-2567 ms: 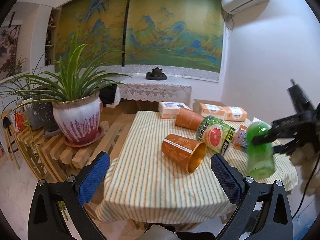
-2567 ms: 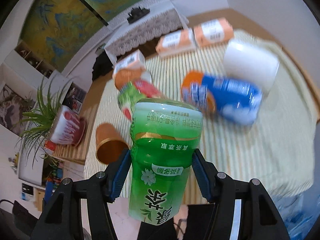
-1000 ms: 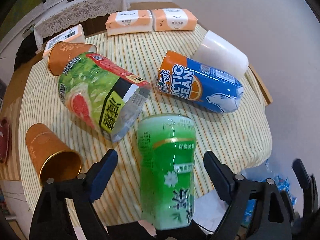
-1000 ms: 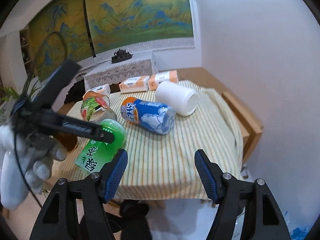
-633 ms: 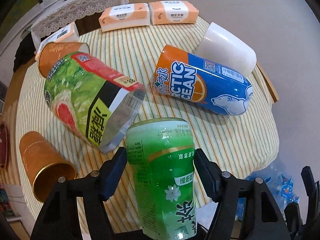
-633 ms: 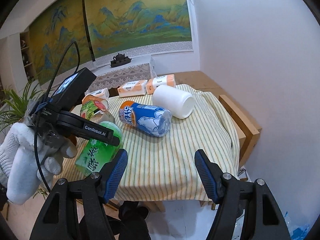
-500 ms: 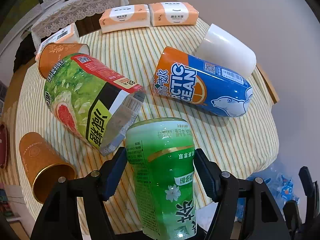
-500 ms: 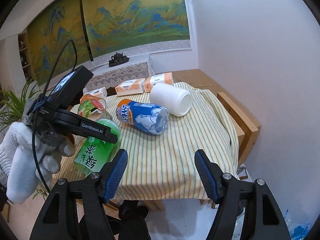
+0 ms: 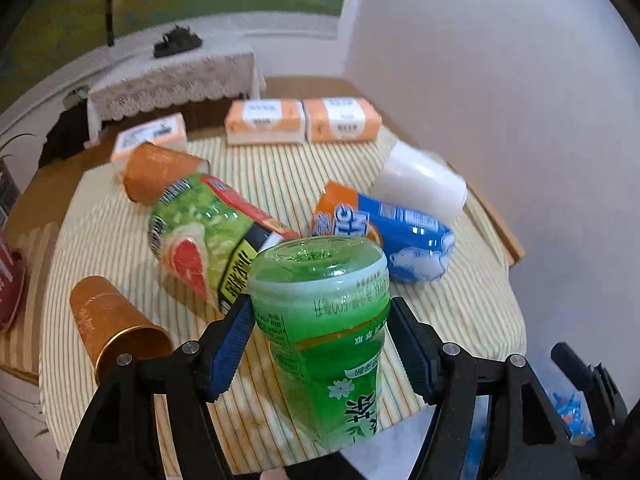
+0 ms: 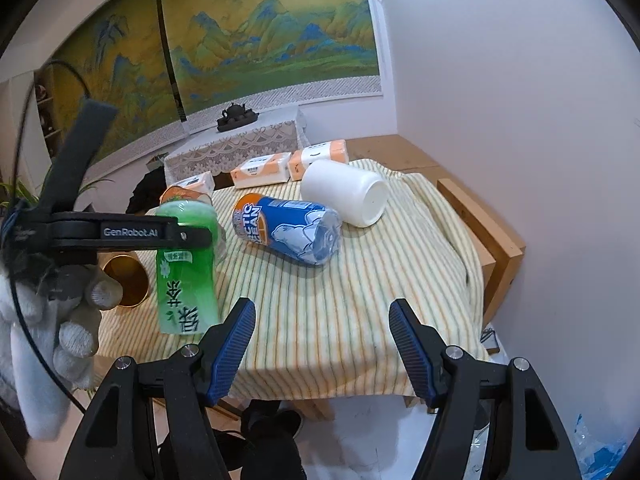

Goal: Flip cup upside down
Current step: 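Carry the upright bottle with the left tool and lower it beside the blue can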

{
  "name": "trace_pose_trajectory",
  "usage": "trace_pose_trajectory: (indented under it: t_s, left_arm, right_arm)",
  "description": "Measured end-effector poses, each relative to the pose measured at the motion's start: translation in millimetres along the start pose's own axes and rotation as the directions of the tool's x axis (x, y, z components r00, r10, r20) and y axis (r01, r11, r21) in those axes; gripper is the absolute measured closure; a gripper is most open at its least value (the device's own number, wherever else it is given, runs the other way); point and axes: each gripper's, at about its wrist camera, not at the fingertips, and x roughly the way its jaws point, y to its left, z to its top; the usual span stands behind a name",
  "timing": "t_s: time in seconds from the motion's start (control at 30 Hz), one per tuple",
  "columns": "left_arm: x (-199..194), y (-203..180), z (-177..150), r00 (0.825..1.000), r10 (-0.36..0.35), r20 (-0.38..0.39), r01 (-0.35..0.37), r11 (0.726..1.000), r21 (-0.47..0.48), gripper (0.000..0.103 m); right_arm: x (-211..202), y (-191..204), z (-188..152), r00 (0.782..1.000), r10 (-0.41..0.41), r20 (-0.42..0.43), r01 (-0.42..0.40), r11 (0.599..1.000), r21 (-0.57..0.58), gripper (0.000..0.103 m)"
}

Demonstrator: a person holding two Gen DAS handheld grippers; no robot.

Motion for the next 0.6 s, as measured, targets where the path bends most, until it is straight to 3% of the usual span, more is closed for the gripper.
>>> trace_pose_trajectory:
  t_s: [0.13,0.2,0.4,0.6]
  left_arm:
    - [-12.6,-1.3,-1.7,0.995,0.029,0.095,-0.029,1.000,0.007,0.032]
    - [-16.8,-5.3,-5.1,0.985,0.062,0.162,-0.068,0.997,0.029,0.032]
    - [-13.9,-15.9,-19.0,0.954,0.076,0.288,-0.095,0.994,0.051,0.032]
    - [-5.5,-21.5,-25.3,0.931,0.082,0.355,-0.105,0.993,0.045,0.032]
  right_arm:
    - [1.3,1.8,-0.1,1.000,0.001,0.002,-0.001,1.000,0.000,0.037]
    - [1.3,0.7,-0.2,1.000,0.000,0.005,0.000,1.000,0.005,0.037]
    - [4.2,-1.9,-1.6,1.000,-0.008,-0.003,0.008,1.000,0.014,0.037]
    - [1.7,-5.8,-3.4,1.000,-0.025,0.002,0.025,0.999,0.021,0.037]
